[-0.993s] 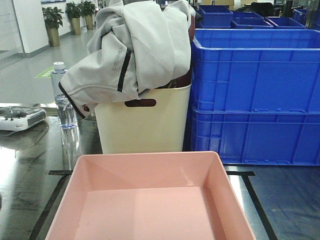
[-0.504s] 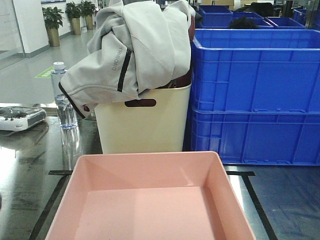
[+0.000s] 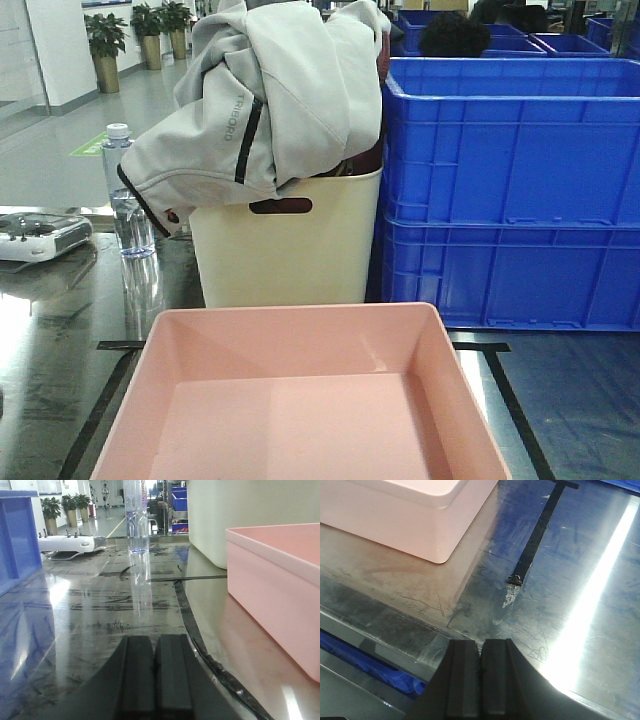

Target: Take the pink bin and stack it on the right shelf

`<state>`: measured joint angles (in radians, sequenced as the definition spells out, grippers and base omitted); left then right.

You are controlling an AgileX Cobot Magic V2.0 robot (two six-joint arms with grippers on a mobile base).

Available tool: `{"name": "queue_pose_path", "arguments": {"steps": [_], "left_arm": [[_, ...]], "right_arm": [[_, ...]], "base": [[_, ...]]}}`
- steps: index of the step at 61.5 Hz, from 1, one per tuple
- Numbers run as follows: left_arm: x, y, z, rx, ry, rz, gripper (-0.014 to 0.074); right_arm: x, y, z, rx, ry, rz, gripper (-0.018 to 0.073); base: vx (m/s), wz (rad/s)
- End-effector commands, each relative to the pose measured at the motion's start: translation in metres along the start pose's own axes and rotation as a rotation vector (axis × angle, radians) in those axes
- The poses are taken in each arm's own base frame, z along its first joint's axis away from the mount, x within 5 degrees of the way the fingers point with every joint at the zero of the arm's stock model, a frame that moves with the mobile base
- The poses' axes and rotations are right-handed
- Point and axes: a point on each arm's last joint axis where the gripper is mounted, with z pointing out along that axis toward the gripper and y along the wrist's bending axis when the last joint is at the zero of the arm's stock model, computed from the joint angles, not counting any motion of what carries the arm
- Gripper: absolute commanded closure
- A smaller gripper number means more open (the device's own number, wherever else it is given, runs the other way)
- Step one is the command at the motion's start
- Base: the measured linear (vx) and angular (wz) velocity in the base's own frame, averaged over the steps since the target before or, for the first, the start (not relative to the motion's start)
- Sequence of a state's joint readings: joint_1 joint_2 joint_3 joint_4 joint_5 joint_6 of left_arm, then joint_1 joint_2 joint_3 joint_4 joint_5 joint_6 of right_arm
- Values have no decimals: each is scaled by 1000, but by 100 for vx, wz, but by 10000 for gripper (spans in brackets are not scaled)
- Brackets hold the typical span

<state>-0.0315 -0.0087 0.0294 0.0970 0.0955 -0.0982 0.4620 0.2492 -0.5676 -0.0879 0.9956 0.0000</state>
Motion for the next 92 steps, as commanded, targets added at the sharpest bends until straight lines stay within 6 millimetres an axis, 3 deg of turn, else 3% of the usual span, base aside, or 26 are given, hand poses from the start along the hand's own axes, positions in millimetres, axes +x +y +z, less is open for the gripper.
{"name": "queue_pose_path", "arguments": {"steps": [1,38,58,70,92], "left_arm": [[-4,-1,-1,9,-90,-10,599],[-4,-1,-1,9,-90,-10,599],[-4,-1,-1,9,-90,-10,599],[-4,-1,-1,9,-90,-10,599],[-4,-1,-1,9,-90,-10,599]], "right_arm": [[-13,-1,-4,13,-87,-9,568],[-9,-4,0,69,-147,-31,568],[36,-8,48,278,-643,198,568],[67,-8,66,351,-696,239,568],[69,-8,68,354,-666,227,568]], "base": [[0,0],[0,0],[0,0],[0,0],[0,0]]}}
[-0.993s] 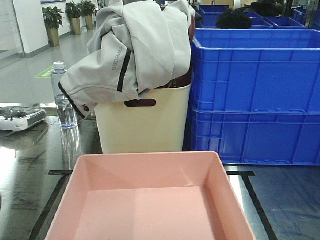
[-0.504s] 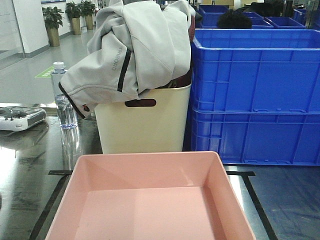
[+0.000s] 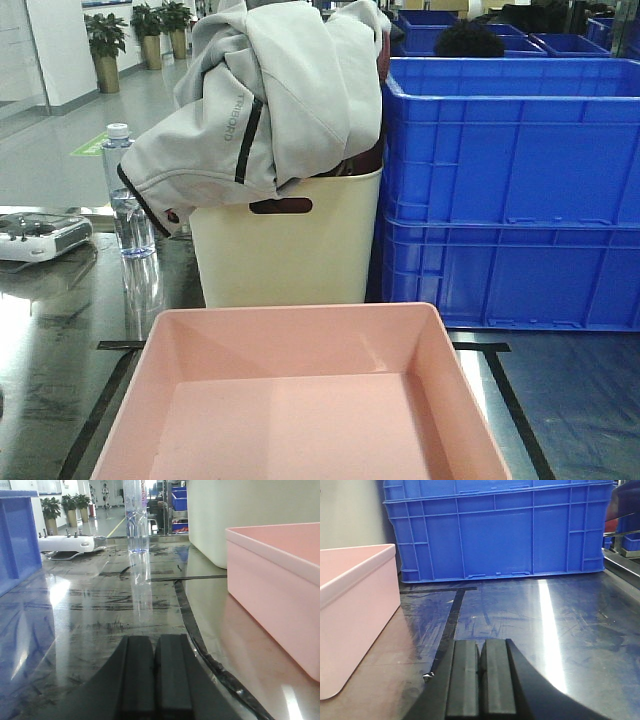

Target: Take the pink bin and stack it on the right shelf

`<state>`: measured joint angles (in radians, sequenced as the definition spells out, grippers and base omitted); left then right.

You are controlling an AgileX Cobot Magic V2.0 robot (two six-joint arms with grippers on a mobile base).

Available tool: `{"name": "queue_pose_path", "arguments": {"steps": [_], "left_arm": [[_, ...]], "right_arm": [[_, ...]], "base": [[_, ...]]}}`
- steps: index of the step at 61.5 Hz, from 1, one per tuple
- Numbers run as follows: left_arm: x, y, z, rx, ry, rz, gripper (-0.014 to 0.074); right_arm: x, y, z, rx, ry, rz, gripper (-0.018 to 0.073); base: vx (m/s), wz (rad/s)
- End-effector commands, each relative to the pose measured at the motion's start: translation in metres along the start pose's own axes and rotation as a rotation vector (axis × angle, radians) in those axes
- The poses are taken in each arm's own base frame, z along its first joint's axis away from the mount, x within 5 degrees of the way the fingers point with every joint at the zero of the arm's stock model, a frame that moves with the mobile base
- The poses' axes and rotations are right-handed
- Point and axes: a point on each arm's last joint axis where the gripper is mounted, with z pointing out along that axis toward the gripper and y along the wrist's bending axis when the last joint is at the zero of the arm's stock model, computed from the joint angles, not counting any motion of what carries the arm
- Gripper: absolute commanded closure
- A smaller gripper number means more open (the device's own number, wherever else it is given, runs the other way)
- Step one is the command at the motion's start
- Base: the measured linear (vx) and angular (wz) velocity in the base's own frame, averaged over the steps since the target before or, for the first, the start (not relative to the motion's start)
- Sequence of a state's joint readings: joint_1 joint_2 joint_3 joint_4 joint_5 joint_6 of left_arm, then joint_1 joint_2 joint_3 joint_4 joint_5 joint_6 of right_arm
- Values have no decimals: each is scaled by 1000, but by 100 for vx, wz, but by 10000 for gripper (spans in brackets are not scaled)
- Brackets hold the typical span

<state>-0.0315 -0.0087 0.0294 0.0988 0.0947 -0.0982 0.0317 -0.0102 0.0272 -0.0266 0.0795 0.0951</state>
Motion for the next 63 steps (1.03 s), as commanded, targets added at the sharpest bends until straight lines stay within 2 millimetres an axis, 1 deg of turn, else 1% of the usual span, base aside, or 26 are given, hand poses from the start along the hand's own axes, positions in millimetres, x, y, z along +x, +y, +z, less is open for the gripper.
{"name": "queue_pose_path", "arguments": {"steps": [1,14,21,63], "left_arm": [[-4,-1,-1,9,-89,-11,599],[-4,-1,-1,9,-89,-11,599],[-4,-1,-1,9,-89,-11,599],[-4,-1,-1,9,-89,-11,599]], "right_arm": [[-8,1,-1,-8,-102,-17,568],[-9,1,-1,-9,-117,-39,568],[-10,1,-2,-6,-124,-102,568],[-10,1,-2,-6,-124,-103,568]], "base": [[0,0],[0,0],[0,0],[0,0]]}}
